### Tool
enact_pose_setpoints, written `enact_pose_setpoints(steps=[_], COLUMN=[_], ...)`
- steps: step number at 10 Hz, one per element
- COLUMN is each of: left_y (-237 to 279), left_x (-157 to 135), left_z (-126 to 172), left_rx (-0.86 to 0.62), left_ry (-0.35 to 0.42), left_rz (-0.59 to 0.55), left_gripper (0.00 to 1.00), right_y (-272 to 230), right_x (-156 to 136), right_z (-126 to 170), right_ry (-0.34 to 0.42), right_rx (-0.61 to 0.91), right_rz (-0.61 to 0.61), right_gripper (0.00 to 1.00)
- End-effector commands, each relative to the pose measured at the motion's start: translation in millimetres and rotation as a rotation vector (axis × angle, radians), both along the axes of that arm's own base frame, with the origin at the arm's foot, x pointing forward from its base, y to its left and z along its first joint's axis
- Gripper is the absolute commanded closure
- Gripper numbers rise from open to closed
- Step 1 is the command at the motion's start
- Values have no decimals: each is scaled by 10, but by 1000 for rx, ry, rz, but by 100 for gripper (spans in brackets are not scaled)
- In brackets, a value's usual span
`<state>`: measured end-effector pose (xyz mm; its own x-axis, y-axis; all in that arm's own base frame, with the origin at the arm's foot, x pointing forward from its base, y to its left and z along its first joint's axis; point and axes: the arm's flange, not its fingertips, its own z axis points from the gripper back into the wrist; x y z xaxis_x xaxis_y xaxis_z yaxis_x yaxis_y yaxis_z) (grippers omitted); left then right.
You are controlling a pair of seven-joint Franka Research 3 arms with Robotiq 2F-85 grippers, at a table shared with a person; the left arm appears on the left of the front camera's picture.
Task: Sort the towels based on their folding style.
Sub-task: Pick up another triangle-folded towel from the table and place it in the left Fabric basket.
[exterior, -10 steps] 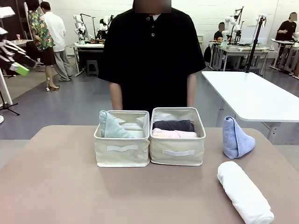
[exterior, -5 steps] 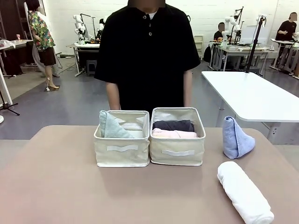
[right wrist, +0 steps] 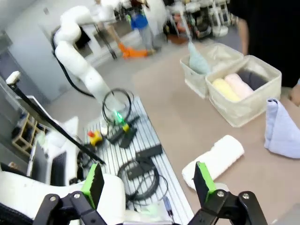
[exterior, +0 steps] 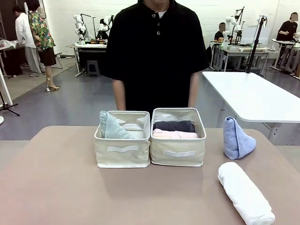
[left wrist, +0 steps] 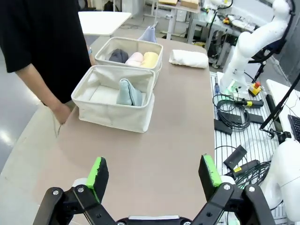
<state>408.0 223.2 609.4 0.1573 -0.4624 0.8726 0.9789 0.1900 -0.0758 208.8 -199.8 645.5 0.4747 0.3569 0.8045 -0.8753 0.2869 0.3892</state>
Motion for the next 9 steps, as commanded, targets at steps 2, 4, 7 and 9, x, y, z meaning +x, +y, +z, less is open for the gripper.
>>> enact_pose_setpoints(steps=[2,4,7,9], left_y=[-47,-47,-47,-47], left_x=[-57,-57,-57,-57], left_z=[62,62,62,62], left_rx=[33,33,33,33], left_ry=[-23,-23,-23,-23], left_rz=[36,36,36,36], left_gripper=[0,0,0,0], right_y=[1101,1699,2222,1205], right_x=[839,1142,1130,485], right_z=[-89,-435,-1117,-657], right_ry=[46,48,25,99], right_rx=[-288,-438,-619,-637], right_rz=[64,89,169,135], right_gripper=[0,0,0,0])
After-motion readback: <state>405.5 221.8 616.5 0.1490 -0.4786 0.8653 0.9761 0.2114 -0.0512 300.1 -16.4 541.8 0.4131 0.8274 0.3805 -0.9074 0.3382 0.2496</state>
